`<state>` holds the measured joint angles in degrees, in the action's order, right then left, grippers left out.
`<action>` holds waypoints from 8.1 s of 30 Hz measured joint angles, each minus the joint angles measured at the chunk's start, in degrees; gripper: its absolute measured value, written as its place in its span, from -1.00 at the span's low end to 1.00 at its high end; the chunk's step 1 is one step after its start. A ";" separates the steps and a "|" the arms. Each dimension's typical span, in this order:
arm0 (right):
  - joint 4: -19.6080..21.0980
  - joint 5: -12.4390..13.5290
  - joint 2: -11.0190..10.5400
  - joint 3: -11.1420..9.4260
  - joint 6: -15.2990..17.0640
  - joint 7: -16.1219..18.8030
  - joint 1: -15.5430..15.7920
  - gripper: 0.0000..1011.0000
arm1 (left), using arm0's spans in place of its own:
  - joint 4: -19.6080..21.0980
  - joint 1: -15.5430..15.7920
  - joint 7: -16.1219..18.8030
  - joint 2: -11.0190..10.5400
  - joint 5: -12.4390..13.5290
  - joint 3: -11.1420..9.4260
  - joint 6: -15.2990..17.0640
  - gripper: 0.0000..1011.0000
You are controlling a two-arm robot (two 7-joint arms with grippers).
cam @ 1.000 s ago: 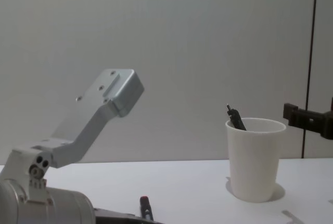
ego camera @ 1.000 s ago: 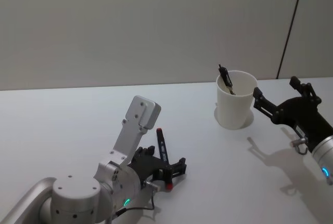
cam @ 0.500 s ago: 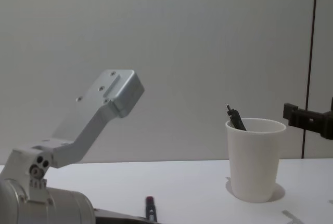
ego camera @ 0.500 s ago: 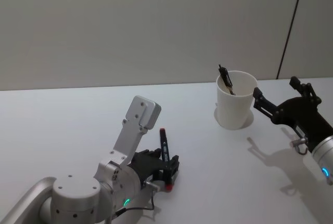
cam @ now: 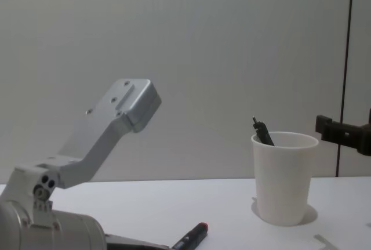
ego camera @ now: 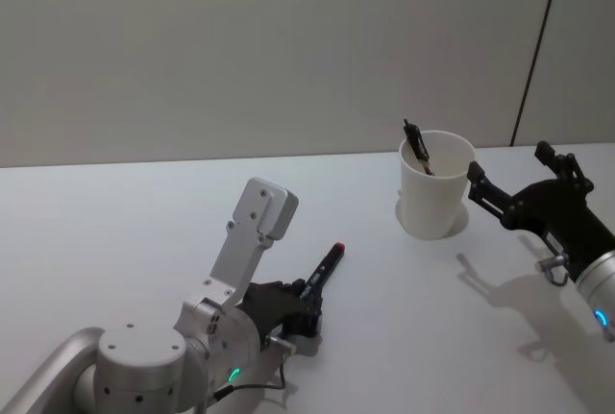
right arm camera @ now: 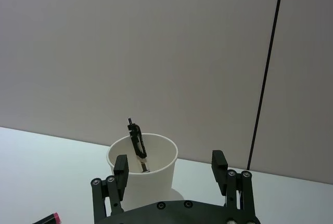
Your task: Place the pen into the pen holder.
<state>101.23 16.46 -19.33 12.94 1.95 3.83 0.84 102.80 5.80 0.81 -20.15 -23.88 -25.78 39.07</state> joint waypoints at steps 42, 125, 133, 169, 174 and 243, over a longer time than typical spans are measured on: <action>0.00 0.00 0.00 0.00 0.00 0.00 0.00 0.98 | -0.06 -1.48 -2.74 -2.15 -2.25 3.76 -24.57 -0.64; 5.78 11.62 -3.01 -2.71 4.51 3.89 2.48 0.98 | -15.97 10.69 -42.15 2.87 -3.80 2.92 -40.25 -0.64; 8.69 18.55 -5.67 -4.60 7.90 5.77 4.34 0.98 | -16.05 10.72 -42.19 2.91 -3.74 2.89 -40.27 -0.64; 11.51 38.27 -7.05 -5.02 16.04 12.56 4.96 0.98 | -16.12 10.79 -42.24 2.94 -3.69 2.90 -40.26 -0.64; 11.21 38.75 -5.79 -4.14 15.78 11.34 4.40 0.98 | -16.11 10.79 -42.24 2.94 -3.69 2.89 -40.26 -0.64; 8.84 46.46 1.81 1.84 13.96 -0.04 -0.19 0.98 | -16.12 10.79 -42.24 2.94 -3.69 2.89 -40.26 -0.64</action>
<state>110.06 62.92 -17.52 14.78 15.91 3.78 0.65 86.69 16.59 -41.43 -17.21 -27.57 -22.88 -1.20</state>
